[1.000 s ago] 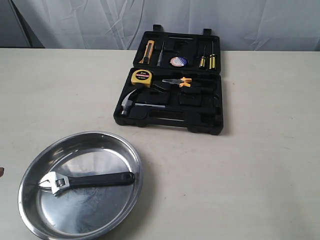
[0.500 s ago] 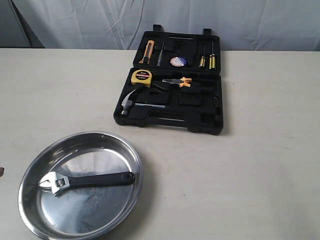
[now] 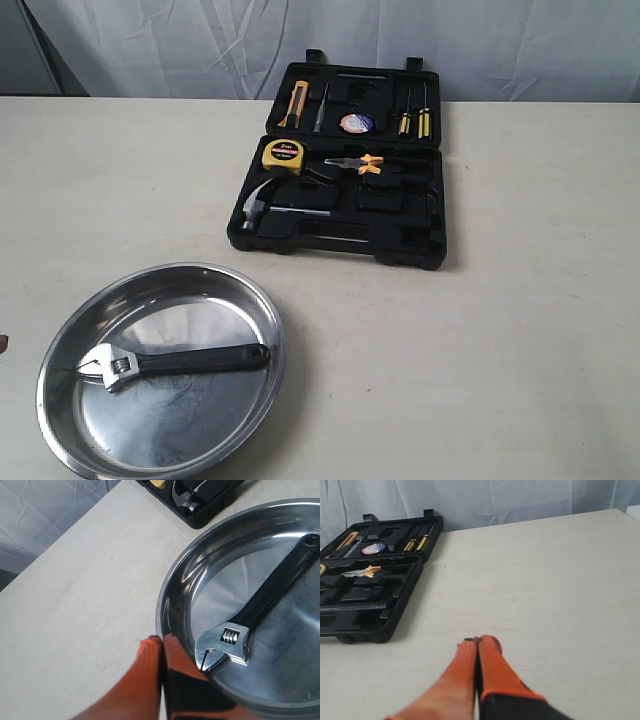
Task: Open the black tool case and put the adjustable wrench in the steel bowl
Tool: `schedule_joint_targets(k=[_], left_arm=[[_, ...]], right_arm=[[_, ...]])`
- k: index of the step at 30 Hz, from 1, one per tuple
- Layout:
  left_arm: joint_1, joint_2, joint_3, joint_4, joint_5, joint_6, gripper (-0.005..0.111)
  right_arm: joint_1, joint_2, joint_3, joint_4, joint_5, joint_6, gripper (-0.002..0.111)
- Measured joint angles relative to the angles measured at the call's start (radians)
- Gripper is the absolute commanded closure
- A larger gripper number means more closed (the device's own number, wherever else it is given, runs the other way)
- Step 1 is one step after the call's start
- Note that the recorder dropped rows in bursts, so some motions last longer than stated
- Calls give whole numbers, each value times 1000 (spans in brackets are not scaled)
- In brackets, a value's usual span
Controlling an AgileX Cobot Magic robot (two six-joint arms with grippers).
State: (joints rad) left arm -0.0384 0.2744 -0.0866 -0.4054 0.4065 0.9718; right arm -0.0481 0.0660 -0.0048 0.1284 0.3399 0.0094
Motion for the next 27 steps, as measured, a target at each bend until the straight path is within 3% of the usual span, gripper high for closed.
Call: schedule_joint_targets(k=[24, 27], left_arm=[[0, 0, 0, 2, 2, 0, 107], [0, -2, 0, 63, 2, -2, 107]], right_arm=[[0, 0, 0, 4, -8, 2, 109], [0, 0, 0, 6, -8, 2, 109]])
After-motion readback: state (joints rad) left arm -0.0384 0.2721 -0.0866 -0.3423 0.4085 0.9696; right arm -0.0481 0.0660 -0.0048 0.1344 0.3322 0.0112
